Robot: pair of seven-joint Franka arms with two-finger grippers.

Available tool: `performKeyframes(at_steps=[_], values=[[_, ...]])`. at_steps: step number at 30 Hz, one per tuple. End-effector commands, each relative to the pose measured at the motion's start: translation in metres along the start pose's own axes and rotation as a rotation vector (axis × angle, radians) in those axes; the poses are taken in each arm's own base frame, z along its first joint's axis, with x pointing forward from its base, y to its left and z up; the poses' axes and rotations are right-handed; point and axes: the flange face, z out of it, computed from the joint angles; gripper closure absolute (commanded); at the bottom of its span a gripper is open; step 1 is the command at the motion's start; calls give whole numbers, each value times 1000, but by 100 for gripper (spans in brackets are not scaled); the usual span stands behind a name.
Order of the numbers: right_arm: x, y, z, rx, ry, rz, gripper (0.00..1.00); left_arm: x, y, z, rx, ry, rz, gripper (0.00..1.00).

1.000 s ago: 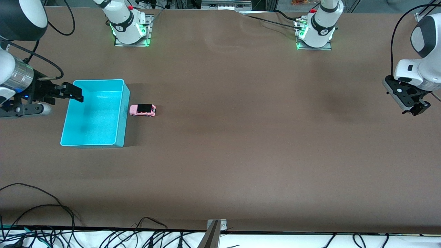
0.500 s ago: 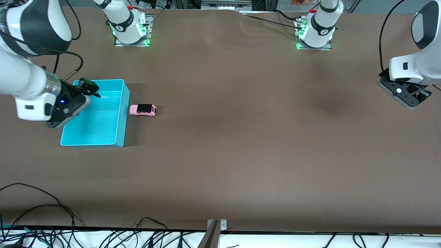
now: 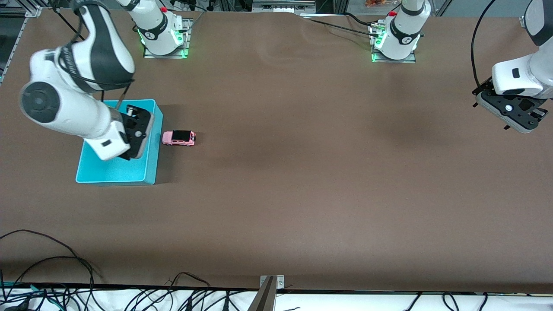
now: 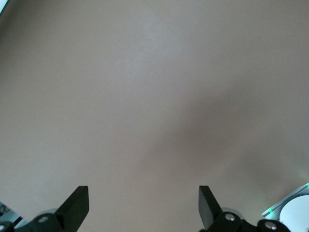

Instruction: Wind and store pink jeep toy

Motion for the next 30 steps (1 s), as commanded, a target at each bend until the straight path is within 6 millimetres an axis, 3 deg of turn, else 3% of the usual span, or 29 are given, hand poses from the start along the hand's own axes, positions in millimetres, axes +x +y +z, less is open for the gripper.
performKeyframes(at_steps=[1, 7, 14, 22, 27, 30], values=[[-3, -18, 40, 8, -10, -103, 0, -5, -1, -9, -84, 56, -120, 0], [-7, -37, 93, 6, -13, -159, 0, -11, 0, -24, -132, 43, -398, 0], [-18, -60, 148, -66, 9, -180, 0, -14, 6, -39, -127, 56, -431, 0], [-16, -57, 176, -94, 37, -191, 0, -31, 8, -89, -121, 65, -432, 0], [-8, -55, 193, -108, 57, -212, 0, -25, 2, -79, -140, 44, -437, 0], [-6, -52, 204, -110, 67, -228, 0, -24, 4, -86, -131, 55, -432, 0]])
